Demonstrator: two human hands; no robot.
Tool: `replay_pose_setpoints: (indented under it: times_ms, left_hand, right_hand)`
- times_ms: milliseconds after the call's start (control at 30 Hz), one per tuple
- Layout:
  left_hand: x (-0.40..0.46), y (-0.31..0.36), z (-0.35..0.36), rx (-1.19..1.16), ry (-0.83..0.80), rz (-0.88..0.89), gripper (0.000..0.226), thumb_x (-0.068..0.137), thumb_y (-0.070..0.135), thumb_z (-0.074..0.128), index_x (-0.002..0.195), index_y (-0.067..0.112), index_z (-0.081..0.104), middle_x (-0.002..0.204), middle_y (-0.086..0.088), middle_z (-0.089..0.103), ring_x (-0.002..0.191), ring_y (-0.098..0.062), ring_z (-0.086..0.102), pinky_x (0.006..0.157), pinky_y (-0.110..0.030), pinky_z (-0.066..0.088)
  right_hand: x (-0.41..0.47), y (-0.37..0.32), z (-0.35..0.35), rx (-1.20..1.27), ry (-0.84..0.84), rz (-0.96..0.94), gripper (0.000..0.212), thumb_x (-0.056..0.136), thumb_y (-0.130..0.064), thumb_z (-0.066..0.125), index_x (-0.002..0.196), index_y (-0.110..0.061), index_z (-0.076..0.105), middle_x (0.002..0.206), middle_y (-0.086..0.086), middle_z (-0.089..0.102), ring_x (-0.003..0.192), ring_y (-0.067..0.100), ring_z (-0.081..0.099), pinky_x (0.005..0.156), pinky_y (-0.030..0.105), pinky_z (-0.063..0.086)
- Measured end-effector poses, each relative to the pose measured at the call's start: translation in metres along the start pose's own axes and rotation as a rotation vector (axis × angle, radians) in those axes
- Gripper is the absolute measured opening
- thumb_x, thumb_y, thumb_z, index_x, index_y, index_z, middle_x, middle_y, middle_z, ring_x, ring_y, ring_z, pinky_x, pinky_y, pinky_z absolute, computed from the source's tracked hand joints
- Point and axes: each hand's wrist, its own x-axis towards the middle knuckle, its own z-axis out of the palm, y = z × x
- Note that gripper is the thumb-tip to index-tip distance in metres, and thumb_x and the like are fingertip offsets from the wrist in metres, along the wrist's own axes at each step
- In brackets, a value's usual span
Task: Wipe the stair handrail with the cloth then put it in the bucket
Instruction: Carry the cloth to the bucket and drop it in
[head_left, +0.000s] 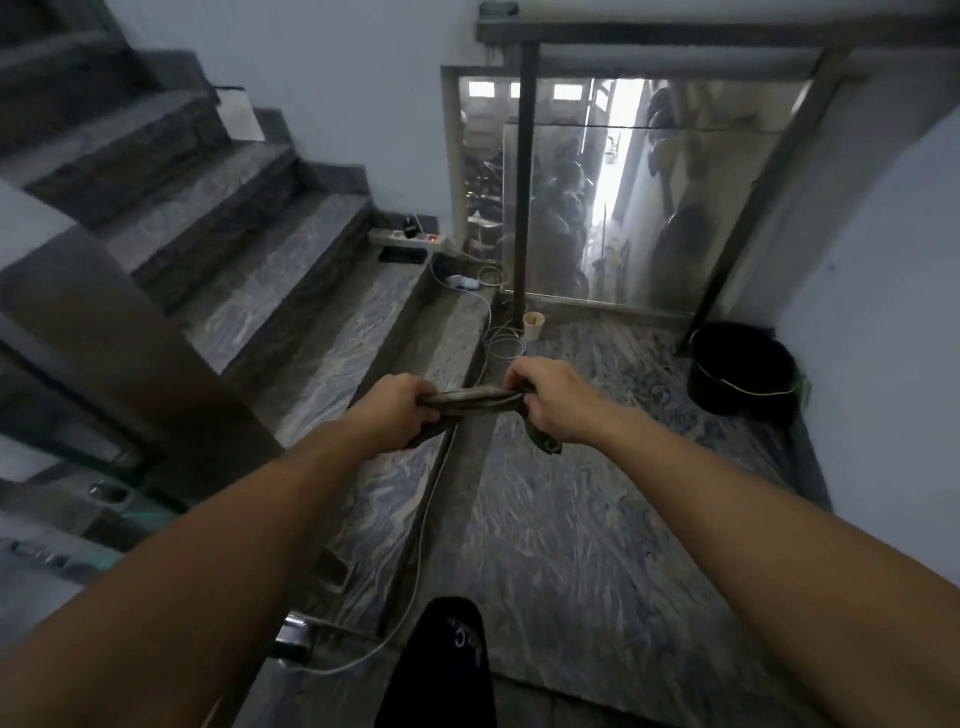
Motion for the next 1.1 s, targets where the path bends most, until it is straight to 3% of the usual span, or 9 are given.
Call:
replay_pose_setpoints:
  times_ms: [100,233,433,533,667,733,900,1100]
  left_hand:
    - [0.034,0.032,-0.009,-0.052,-0.022,0.077,0.011,0.089,0.022,0.059,0.086,0.013,0.064,0.075,-0.005,0.061,0.066,-0.019,0.058,0.058,-0.026,0.043]
    - [0.099,0.074,-0.008,-0.090,-0.075,0.182,0.023,0.092,0.030,0.054,0.097,0.012,0.066,0.080,-0.005,0.061,0.067,-0.017,0.058,0.067,-0.034,0.050]
    - [0.228,0.130,-0.012,-0.013,-0.126,0.314,0.012,0.088,0.026,0.060,0.089,0.021,0.070,0.072,0.003,0.057,0.067,-0.010,0.054,0.055,-0.017,0.033]
    - [0.294,0.157,-0.026,-0.046,-0.146,0.355,0.013,0.085,0.025,0.064,0.087,0.017,0.074,0.073,0.000,0.060,0.069,-0.014,0.057,0.060,-0.023,0.042]
    - [0.363,0.200,-0.049,-0.032,-0.184,0.396,0.010,0.079,0.027,0.067,0.081,0.021,0.076,0.056,0.007,0.056,0.054,-0.012,0.056,0.068,-0.035,0.057]
    - [0.391,0.228,-0.056,-0.031,-0.198,0.423,0.010,0.078,0.024,0.066,0.081,0.020,0.075,0.048,0.011,0.054,0.048,-0.013,0.057,0.065,-0.034,0.058]
    - [0.448,0.303,-0.048,-0.005,-0.216,0.451,0.004,0.074,0.024,0.067,0.071,0.022,0.065,0.072,-0.001,0.063,0.079,-0.025,0.067,0.068,-0.030,0.052]
    - [0.522,0.376,0.004,0.053,-0.210,0.522,0.017,0.072,0.025,0.069,0.088,0.022,0.076,0.099,-0.007,0.072,0.100,-0.026,0.063,0.085,-0.035,0.054]
  right_hand:
    - [0.003,0.031,-0.028,0.056,0.043,0.090,0.026,0.083,-0.005,0.049,0.098,-0.025,0.056,0.105,0.007,0.061,0.093,0.026,0.057,0.082,0.045,0.051]
    - [0.022,0.082,-0.065,0.034,0.126,0.231,0.024,0.083,-0.008,0.056,0.102,-0.022,0.059,0.105,0.006,0.062,0.095,0.025,0.057,0.081,0.035,0.047]
    - [0.078,0.170,-0.123,0.026,0.178,0.388,0.014,0.078,-0.019,0.067,0.088,-0.029,0.068,0.090,0.002,0.070,0.086,0.019,0.064,0.080,0.036,0.054]
    - [0.112,0.206,-0.154,0.045,0.212,0.464,0.012,0.076,-0.021,0.072,0.084,-0.030,0.069,0.087,-0.001,0.069,0.087,0.017,0.064,0.083,0.033,0.052]
    - [0.141,0.236,-0.197,0.063,0.235,0.614,0.015,0.075,-0.023,0.073,0.073,-0.035,0.064,0.085,-0.004,0.068,0.079,0.015,0.065,0.079,0.036,0.055]
    - [0.148,0.251,-0.220,0.018,0.287,0.662,0.010,0.075,-0.022,0.074,0.077,-0.029,0.068,0.086,-0.004,0.064,0.082,0.018,0.063,0.080,0.034,0.052]
    - [0.152,0.299,-0.265,-0.017,0.338,0.806,0.007,0.073,-0.022,0.071,0.079,-0.026,0.071,0.086,0.000,0.067,0.083,0.022,0.063,0.078,0.035,0.052]
    - [0.156,0.378,-0.287,-0.001,0.402,0.969,0.011,0.071,-0.018,0.070,0.073,-0.028,0.070,0.087,0.004,0.067,0.085,0.025,0.064,0.078,0.035,0.054]
